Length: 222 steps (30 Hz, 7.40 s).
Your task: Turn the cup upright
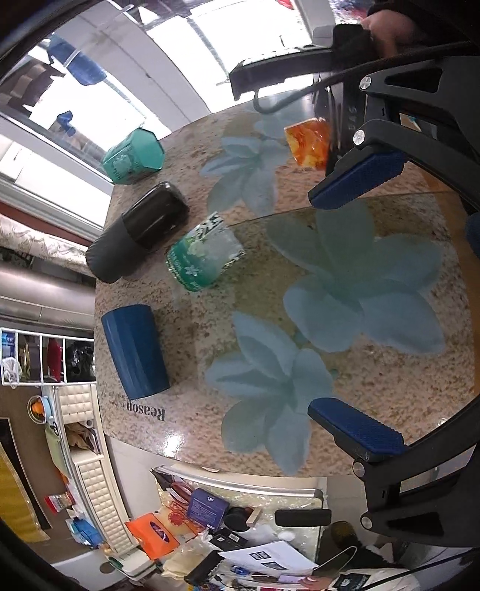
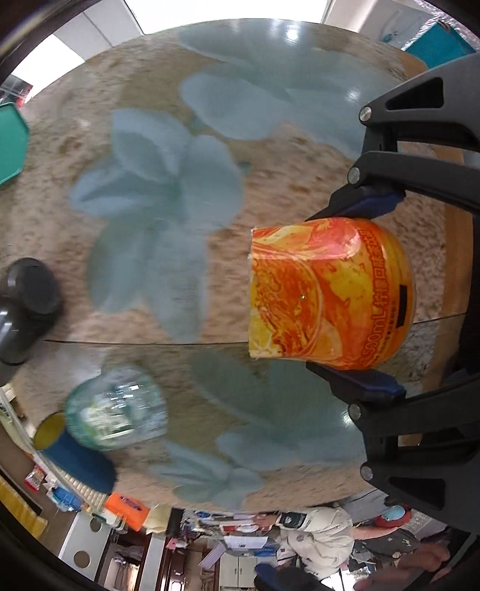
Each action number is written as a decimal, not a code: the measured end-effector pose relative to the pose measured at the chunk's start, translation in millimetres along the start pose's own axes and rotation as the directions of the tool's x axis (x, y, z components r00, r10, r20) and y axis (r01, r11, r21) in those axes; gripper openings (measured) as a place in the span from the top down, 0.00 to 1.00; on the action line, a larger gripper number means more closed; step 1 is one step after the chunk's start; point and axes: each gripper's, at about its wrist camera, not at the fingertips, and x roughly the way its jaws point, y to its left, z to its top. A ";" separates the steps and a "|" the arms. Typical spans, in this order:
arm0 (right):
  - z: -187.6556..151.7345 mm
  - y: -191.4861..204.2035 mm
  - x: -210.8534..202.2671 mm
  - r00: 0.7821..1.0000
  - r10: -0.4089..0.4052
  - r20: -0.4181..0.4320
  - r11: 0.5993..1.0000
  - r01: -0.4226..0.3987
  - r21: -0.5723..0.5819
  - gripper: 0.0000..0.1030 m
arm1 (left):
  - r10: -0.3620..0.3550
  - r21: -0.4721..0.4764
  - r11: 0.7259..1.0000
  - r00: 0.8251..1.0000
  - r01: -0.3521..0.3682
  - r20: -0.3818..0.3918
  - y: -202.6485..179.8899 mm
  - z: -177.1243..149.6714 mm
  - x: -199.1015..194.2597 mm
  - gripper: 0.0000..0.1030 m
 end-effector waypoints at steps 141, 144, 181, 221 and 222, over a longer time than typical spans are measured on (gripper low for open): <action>-27.0 -140.1 -36.7 0.990 0.137 0.019 0.989 -0.136 -0.058 0.00 | 0.149 0.108 0.976 0.946 -0.187 0.289 -172.2 -32.8 97.9 0.34; -29.5 -138.5 -36.1 0.990 0.137 0.034 0.989 -0.135 -0.063 0.00 | 0.134 0.089 0.982 0.951 -0.164 0.278 -166.9 -39.0 110.8 0.34; -40.6 -119.0 -53.5 0.967 0.207 0.150 0.973 -0.186 -0.138 0.00 | 0.024 0.164 0.986 0.995 -0.039 0.093 -182.7 -56.6 85.2 0.00; -30.0 40.3 -112.0 0.880 0.096 0.465 0.988 -0.026 -0.154 0.00 | 0.059 0.185 0.981 0.998 -0.063 0.025 -59.8 -21.0 -47.4 0.00; -32.4 42.5 -110.8 0.881 0.092 0.465 0.989 -0.026 -0.146 0.00 | 0.053 0.188 0.981 0.998 -0.055 0.020 -58.3 -22.0 -47.4 0.00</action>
